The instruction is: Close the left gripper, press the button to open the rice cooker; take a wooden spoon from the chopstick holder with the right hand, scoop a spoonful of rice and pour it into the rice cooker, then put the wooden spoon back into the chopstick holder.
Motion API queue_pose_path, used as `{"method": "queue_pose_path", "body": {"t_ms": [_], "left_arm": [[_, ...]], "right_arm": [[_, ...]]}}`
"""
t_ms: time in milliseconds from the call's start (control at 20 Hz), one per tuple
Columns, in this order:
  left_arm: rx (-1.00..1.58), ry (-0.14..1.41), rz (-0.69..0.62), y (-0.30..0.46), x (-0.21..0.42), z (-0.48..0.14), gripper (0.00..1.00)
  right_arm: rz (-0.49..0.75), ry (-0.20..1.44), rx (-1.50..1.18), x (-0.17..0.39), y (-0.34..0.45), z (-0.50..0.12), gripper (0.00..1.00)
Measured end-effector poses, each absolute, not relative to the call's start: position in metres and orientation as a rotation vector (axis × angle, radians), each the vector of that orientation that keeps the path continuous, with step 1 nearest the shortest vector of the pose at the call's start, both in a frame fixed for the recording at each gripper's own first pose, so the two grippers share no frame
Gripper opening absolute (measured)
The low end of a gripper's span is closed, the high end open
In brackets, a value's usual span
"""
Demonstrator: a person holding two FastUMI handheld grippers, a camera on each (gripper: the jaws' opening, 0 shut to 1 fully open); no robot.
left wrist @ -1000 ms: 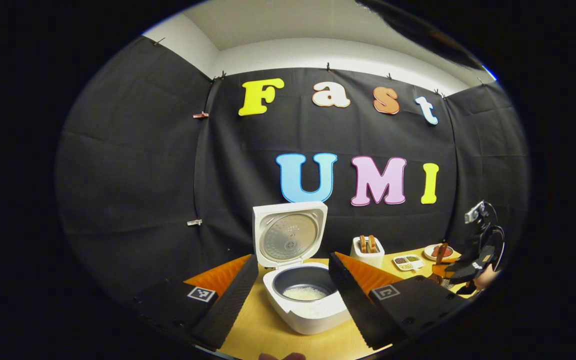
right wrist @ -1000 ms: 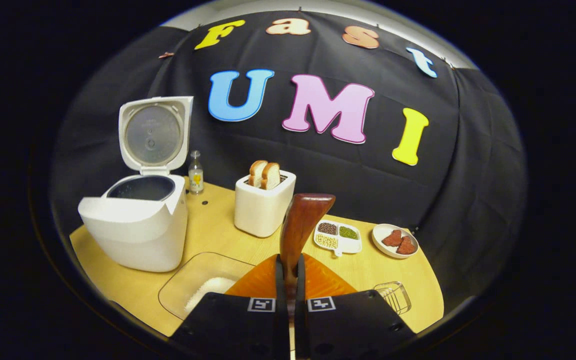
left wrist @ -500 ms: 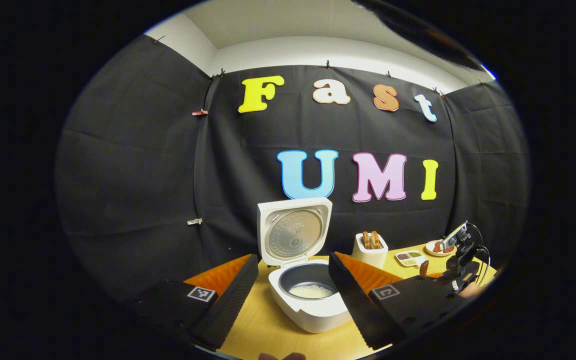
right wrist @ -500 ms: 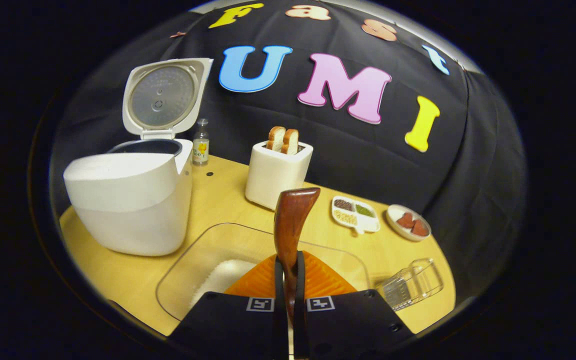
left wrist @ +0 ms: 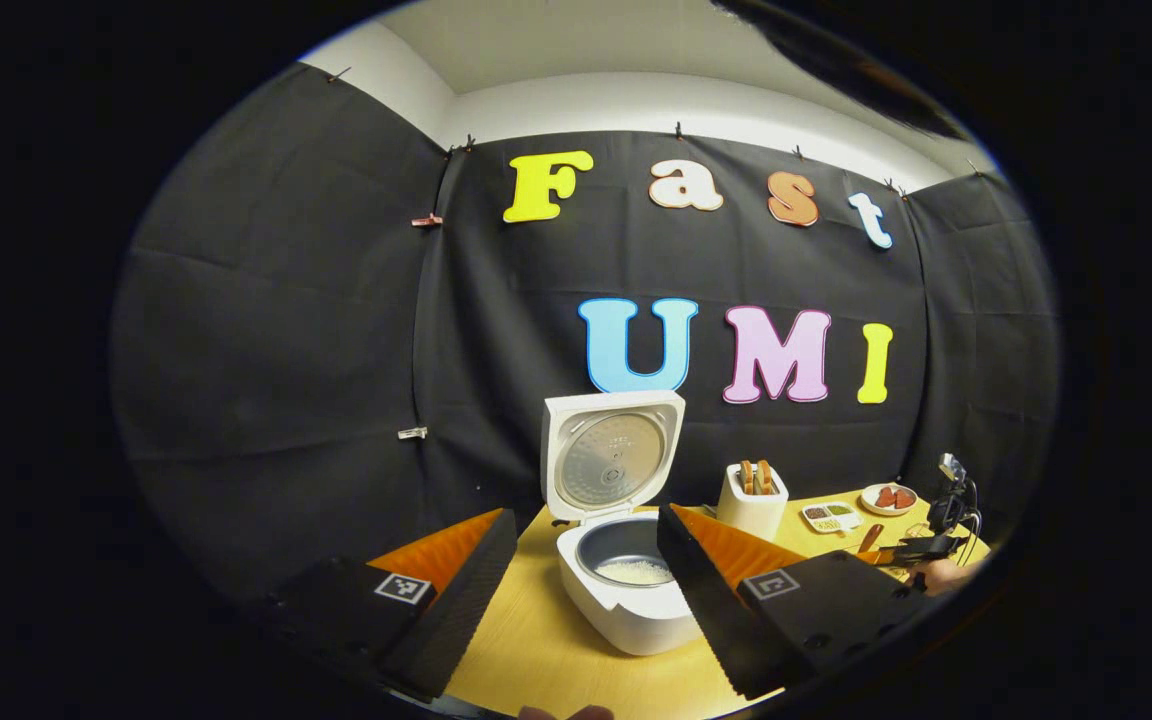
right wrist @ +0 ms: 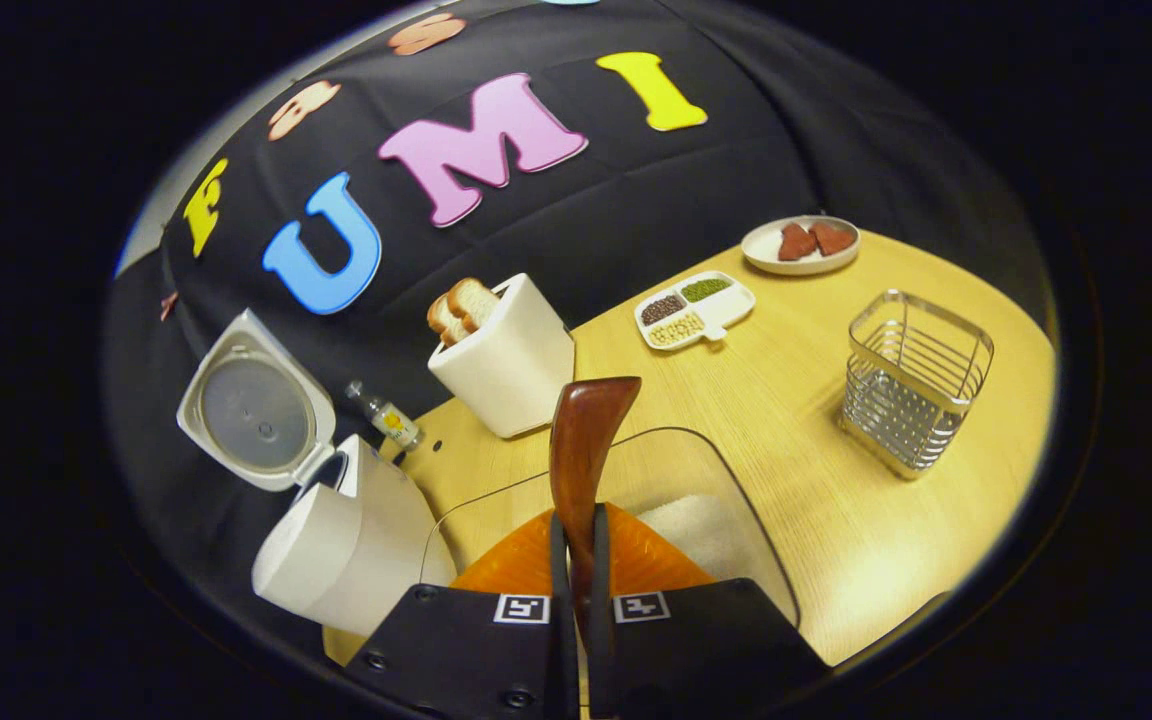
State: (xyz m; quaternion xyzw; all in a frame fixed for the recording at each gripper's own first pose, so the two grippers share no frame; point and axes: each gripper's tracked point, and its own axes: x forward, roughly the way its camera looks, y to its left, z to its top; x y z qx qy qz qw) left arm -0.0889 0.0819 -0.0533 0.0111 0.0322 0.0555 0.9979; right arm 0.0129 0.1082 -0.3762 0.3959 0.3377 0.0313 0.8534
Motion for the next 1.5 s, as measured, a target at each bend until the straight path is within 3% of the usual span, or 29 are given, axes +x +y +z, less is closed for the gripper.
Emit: {"method": "queue_pose_path", "body": {"t_ms": [700, 1300, 1500], "left_arm": [[0.038, 0.047, 0.084, 0.073, -0.080, -0.043, 0.97], [0.024, 0.049, 0.066, 0.075, -0.072, -0.046, 1.00], [0.004, 0.054, 0.064, 0.079, -0.070, -0.051, 0.97]], "right_arm": [[-0.006, 0.574, 1.307, 0.025, 0.059, -0.337, 0.08], [0.005, 0.554, 1.413, 0.027, 0.047, -0.296, 0.08], [0.032, 0.538, 1.421, 0.034, 0.062, -0.266, 0.08]]}}
